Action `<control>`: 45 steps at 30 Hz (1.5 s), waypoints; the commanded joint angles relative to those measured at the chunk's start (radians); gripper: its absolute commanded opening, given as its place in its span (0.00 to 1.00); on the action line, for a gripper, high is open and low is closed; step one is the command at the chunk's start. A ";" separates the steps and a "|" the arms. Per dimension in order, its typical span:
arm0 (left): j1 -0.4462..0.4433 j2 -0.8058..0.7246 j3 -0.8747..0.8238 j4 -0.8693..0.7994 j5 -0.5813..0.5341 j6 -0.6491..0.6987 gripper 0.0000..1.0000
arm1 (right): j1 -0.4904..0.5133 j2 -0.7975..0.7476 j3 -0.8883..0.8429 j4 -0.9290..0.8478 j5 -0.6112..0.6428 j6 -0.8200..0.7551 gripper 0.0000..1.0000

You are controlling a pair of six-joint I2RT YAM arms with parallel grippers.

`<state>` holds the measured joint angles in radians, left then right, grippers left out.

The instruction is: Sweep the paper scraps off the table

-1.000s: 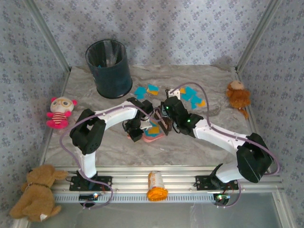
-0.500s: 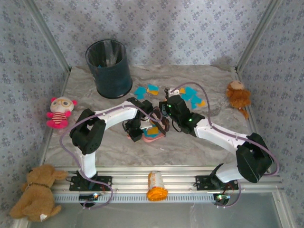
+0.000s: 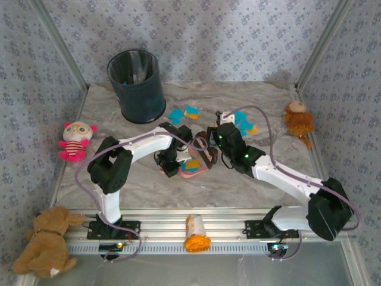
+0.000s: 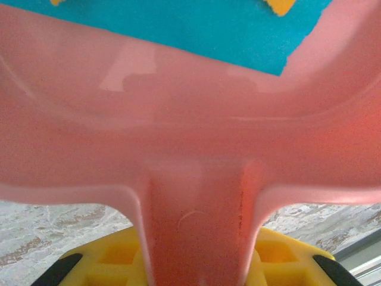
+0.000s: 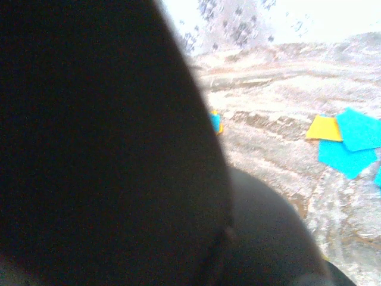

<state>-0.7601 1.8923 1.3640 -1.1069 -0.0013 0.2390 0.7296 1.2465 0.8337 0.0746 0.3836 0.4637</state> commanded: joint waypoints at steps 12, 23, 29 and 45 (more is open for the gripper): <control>0.018 -0.145 -0.003 0.088 0.011 -0.018 0.00 | -0.141 -0.235 -0.062 -0.171 0.105 -0.022 0.00; 0.085 -0.228 0.071 0.154 0.168 -0.063 0.00 | -0.211 -0.306 -0.098 -0.215 0.060 -0.031 0.00; 0.152 -0.211 0.175 0.132 0.293 -0.095 0.00 | -0.216 -0.302 -0.104 -0.206 0.034 -0.036 0.00; 0.288 -0.199 0.409 0.103 0.390 -0.165 0.00 | -0.226 -0.284 -0.105 -0.198 0.009 -0.030 0.00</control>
<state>-0.4789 1.6905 1.7168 -0.9741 0.3538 0.0910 0.5079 0.9611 0.7334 -0.1478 0.4030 0.4435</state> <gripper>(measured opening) 0.262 0.271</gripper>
